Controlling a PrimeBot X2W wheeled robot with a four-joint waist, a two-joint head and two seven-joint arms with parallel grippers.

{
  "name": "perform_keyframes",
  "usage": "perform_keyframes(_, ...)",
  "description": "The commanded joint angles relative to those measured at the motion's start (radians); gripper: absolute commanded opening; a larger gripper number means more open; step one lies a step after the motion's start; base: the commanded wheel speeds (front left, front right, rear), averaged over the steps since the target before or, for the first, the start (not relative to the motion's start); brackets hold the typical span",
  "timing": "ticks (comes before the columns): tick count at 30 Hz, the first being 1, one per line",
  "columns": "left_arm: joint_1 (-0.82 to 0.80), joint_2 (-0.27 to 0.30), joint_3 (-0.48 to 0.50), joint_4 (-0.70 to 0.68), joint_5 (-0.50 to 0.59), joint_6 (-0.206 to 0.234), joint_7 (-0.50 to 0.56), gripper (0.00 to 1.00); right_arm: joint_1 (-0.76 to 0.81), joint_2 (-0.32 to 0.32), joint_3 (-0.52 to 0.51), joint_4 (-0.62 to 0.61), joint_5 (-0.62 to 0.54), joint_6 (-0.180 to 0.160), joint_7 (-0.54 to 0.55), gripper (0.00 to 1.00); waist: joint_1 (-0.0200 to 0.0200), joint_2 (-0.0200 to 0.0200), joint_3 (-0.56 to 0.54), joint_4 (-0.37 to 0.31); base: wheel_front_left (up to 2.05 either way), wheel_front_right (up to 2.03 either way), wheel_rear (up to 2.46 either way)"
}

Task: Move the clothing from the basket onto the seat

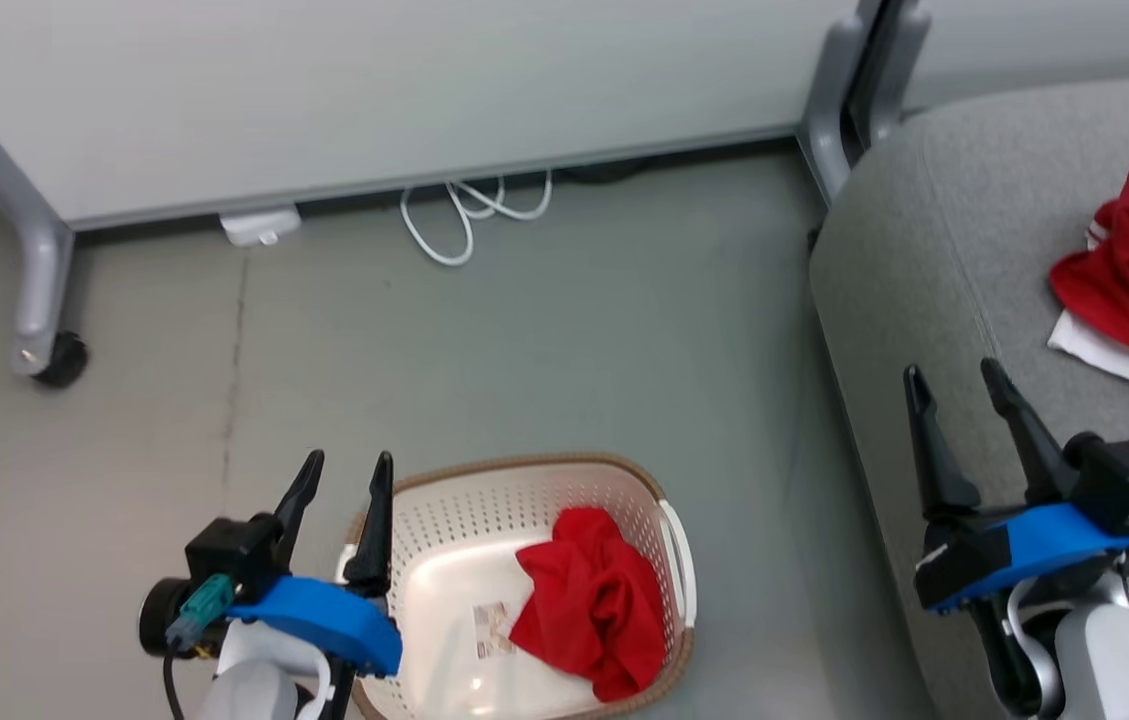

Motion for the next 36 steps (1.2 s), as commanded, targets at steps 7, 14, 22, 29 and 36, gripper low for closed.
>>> perform_keyframes(7, -0.148, 0.019, -0.094, 0.06, -0.022, -0.002, -0.003, 1.0, -0.077, -0.01, 0.0, -0.067, 0.005, 0.0, -0.006, 1.0, -0.0001, 0.0, 0.23, -0.073, 0.0, 0.0, 0.0)
perform_keyframes(14, -0.274, 0.057, -0.24, 0.13, -0.046, -0.002, -0.003, 1.0, -0.141, -0.006, 0.019, -0.127, 0.01, 0.0, -0.012, 1.0, -0.0001, 0.0, 0.376, -0.102, 0.0, 0.0, 0.0)
perform_keyframes(22, -0.382, 0.102, -0.444, 0.194, -0.099, -0.002, -0.003, 1.0, -0.187, -0.002, 0.037, -0.171, -0.001, 0.0, -0.024, 1.0, -0.0001, 0.0, 0.493, -0.125, 0.0, 0.0, 0.0)
perform_keyframes(29, -0.455, 0.131, -0.612, 0.248, -0.149, -0.002, -0.003, 1.0, -0.209, 0.007, 0.055, -0.187, 0.012, 0.0, -0.04, 1.0, -0.0001, 0.0, 0.566, -0.148, 0.0, 0.0, 0.0)
perform_keyframes(36, -0.511, 0.152, -0.732, 0.285, -0.195, -0.002, -0.003, 1.0, -0.219, 0.013, 0.061, -0.183, 0.029, 0.0, -0.056, 1.0, -0.0001, 0.0, 0.614, -0.175, 0.0, 0.0, 0.0)
